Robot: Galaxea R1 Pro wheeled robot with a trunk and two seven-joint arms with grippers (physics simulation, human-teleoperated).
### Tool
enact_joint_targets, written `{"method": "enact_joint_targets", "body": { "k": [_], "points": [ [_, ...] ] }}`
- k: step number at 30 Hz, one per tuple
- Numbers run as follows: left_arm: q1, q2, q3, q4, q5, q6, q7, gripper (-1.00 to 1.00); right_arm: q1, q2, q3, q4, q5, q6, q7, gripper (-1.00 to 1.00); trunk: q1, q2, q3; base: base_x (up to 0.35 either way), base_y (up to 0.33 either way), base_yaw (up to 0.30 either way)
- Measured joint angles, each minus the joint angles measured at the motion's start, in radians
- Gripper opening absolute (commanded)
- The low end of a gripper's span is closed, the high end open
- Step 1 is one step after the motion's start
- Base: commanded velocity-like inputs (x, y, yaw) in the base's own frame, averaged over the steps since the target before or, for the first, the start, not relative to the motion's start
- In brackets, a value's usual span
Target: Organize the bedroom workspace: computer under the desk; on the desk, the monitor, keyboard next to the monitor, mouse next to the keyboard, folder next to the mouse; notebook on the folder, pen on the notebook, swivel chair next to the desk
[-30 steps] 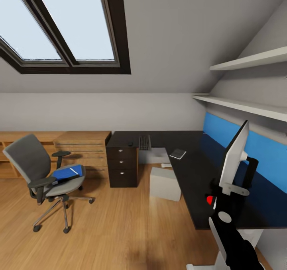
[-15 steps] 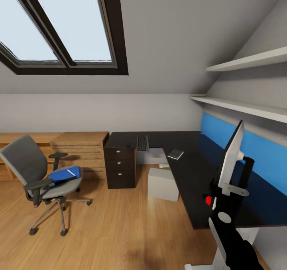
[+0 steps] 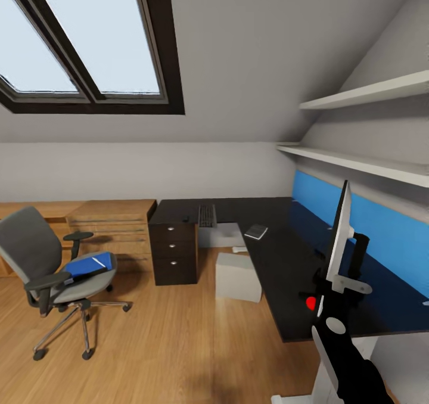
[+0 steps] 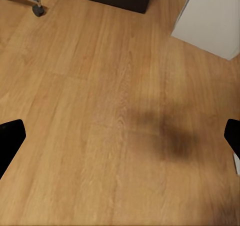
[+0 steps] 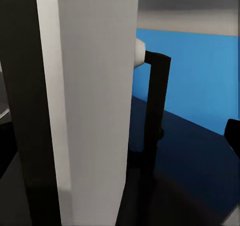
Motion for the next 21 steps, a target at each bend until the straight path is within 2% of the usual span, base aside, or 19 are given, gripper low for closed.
{"method": "enact_joint_targets", "body": {
  "k": [8,14,21],
  "points": [
    [0.0,0.0,0.0,-0.001,0.0,-0.002,0.0,1.0,0.0,0.0,0.0,0.001,0.0,0.0,0.001,1.0,0.0,0.0,0.002,0.0,-0.007,-0.013],
    [0.0,-0.001,0.0,-0.001,-0.002,-0.057,0.0,1.0,0.0,0.0,0.0,0.006,0.0,0.0,0.0,1.0,0.0,0.0,0.002,0.0,-0.194,-0.001],
    [0.0,0.0,-0.001,-0.001,-0.002,-0.07,0.0,1.0,0.0,0.0,0.0,0.014,0.0,0.0,0.001,1.0,0.0,0.0,0.002,0.0,-0.048,-0.013]
  ]
}}
